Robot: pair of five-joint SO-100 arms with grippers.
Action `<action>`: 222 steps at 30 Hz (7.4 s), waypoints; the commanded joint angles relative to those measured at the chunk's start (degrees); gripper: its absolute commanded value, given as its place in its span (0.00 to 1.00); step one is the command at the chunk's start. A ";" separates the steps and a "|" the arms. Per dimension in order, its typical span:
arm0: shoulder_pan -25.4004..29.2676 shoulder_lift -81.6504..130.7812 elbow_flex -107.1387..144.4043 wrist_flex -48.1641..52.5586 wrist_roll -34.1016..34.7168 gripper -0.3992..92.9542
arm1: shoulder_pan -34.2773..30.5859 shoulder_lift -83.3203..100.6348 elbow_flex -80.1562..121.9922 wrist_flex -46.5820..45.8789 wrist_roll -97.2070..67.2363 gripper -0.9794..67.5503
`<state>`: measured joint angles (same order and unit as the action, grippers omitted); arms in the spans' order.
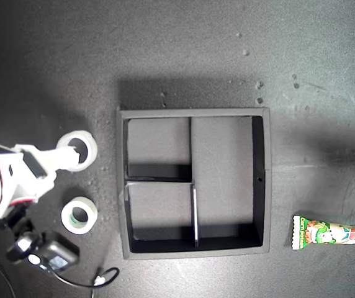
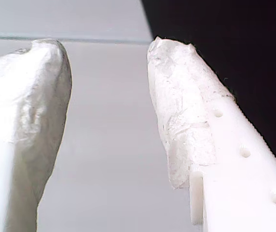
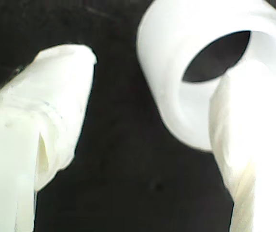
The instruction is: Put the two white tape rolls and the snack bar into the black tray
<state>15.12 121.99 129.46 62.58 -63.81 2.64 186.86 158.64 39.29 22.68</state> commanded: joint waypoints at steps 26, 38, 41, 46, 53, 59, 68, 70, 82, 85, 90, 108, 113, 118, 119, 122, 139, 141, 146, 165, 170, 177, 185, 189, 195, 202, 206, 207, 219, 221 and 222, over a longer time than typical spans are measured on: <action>-16.96 -7.29 -25.31 13.80 9.67 0.01 | -35.77 -77.26 -45.00 19.78 88.51 0.51; -13.97 -37.00 -70.93 29.18 14.15 0.01 | -43.51 -77.43 -22.32 -5.80 105.12 0.45; -12.22 -44.91 -77.34 29.27 13.45 0.01 | -44.12 -77.43 -20.48 -7.03 106.70 0.37; -9.58 -63.11 -100.02 38.41 12.22 0.01 | -44.65 -76.55 -18.54 -6.94 109.69 0.06; -8.70 -71.81 -106.17 42.45 8.17 0.01 | -37.44 -70.31 -19.16 -6.15 108.98 0.01; -7.91 -73.21 -102.66 42.45 6.42 0.10 | -26.98 -57.83 -15.56 -8.61 111.18 0.01; -11.69 -68.55 -98.70 42.54 10.11 0.27 | -17.05 -55.02 -17.14 -10.72 116.10 0.01; -13.18 -64.25 -97.65 42.54 11.78 0.26 | -15.47 -55.02 -21.53 -5.01 116.19 0.01; -16.08 -27.25 -73.65 42.63 15.38 0.24 | -6.68 -55.55 -23.73 4.39 127.09 0.01; -10.63 -18.54 -63.90 42.63 9.93 0.23 | 0.62 -56.69 -31.73 12.92 108.72 0.00; 5.10 -6.50 -52.56 41.31 -3.25 0.23 | 12.66 -55.72 -34.98 6.24 67.15 0.00; 21.97 -8.44 -14.94 -2.72 -22.24 0.19 | 0.53 -79.10 -64.25 -3.43 -15.91 0.01; 22.59 -8.79 -10.46 -7.47 -26.02 0.18 | -2.72 -94.66 -79.63 5.10 -19.60 0.01; 22.24 -9.67 -7.56 -11.95 -25.75 0.18 | -3.60 -109.25 -93.78 13.54 -21.09 0.01; 22.15 -9.76 -6.86 -13.10 -25.75 0.18 | -3.60 -110.65 -94.66 13.89 -21.09 0.01; 21.97 -10.81 -5.71 -15.12 -25.75 0.18 | -3.60 -112.06 -93.87 13.18 -20.57 0.01; 14.24 -16.08 -2.37 -17.58 -23.20 0.02 | -5.54 -117.77 -94.04 16.79 -18.46 0.39; 12.48 -12.04 -5.10 -11.07 -20.92 0.01 | -5.54 -117.16 -98.35 21.62 -18.46 0.36; 5.98 -6.50 -24.70 11.43 -9.58 0.01 | -7.21 -117.69 -120.94 39.02 -14.15 0.16; 5.62 -71.98 -111.80 42.28 1.32 0.01 | 4.57 -64.34 -74.09 44.91 45.26 0.00; 7.82 -75.67 -113.82 42.28 -2.20 0.13 | 3.52 -51.42 -53.44 37.35 48.87 0.00; 8.61 -76.20 -113.55 42.45 -5.54 0.26 | 1.05 -39.64 -34.98 29.88 52.47 0.00; -1.93 -46.41 -86.31 42.54 -1.85 0.04 | -3.52 -18.19 -8.26 18.81 54.84 0.00; -11.69 -26.54 -65.48 40.69 1.93 0.01 | -4.22 -15.38 0.00 15.29 54.84 0.00; -16.88 2.37 -26.10 24.96 2.29 0.01 | -4.57 -15.38 8.26 12.92 56.16 0.00; -11.95 23.73 6.68 9.23 -4.75 0.00 | -3.43 -14.41 16.44 10.63 58.45 0.00; -10.02 25.84 15.64 3.08 -6.42 0.00 | -2.64 -9.32 20.30 12.22 59.41 0.00; -9.58 25.31 16.61 2.37 -6.50 0.00 | -2.37 -9.32 20.30 12.48 58.80 0.00; -9.84 37.88 35.68 -3.25 -8.88 0.00 | -2.90 -9.40 20.30 19.86 63.19 0.01; -9.84 40.69 37.97 -3.16 -9.40 0.00 | -3.34 -9.40 20.30 21.09 66.71 0.01; -9.76 42.19 39.02 -3.16 -9.49 0.00 | -3.60 -9.40 20.30 21.88 67.94 0.01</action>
<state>5.54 160.93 166.03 59.94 -72.25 -0.35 177.10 178.33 59.41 87.28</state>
